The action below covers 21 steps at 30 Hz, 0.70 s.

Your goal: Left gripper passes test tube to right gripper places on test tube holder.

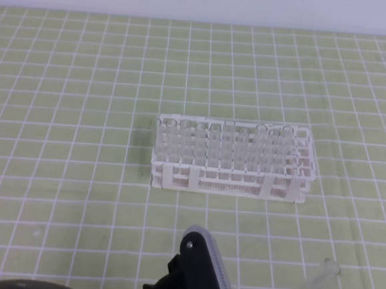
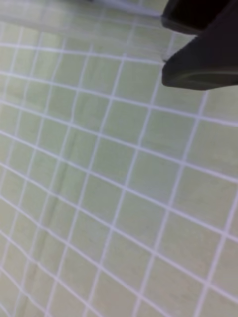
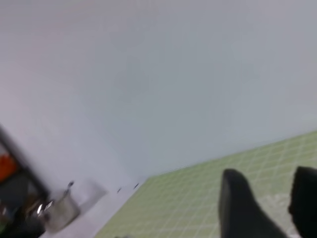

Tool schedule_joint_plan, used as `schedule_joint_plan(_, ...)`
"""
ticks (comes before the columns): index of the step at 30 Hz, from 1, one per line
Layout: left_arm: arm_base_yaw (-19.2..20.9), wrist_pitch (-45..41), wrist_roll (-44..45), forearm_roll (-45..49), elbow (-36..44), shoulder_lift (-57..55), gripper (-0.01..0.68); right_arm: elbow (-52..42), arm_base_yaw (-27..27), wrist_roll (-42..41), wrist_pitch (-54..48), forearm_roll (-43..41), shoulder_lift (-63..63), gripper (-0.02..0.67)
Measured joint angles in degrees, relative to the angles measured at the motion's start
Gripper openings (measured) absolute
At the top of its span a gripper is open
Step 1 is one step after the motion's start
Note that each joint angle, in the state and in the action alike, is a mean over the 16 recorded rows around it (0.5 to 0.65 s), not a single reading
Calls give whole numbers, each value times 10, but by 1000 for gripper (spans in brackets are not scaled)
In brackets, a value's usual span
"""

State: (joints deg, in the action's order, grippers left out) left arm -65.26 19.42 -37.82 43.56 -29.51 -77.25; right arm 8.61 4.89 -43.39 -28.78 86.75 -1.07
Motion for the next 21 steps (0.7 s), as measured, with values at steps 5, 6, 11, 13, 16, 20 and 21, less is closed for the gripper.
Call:
schedule_joint_plan(5, 0, 38, 0, -1, 0, -10, 1, 19, 0, -107, -56, 43, -29, 31)
schedule_joint_plan(6, 0, 44, 0, -2, 0, -11, 1, 22, 0, -124, -67, 46, -37, 33)
schedule_joint_plan(11, 0, 70, 0, -3, -1, -16, 2, 45, 0, -209, -122, 55, -94, 39)
schedule_joint_plan(13, 0, 78, 0, -3, -2, -17, 1, 55, 0, -243, -143, 57, -122, 40)
schedule_joint_plan(16, 0, 84, 1, -3, -5, -18, 1, 70, 0, -291, -174, 60, -165, 41)
schedule_joint_plan(20, 0, 84, 1, -2, -11, -20, 2, 88, 0, -342, -209, 61, -218, 41)
schedule_joint_plan(21, 0, 84, 1, -2, -13, -20, 2, 91, 0, -353, -218, 61, -231, 41)
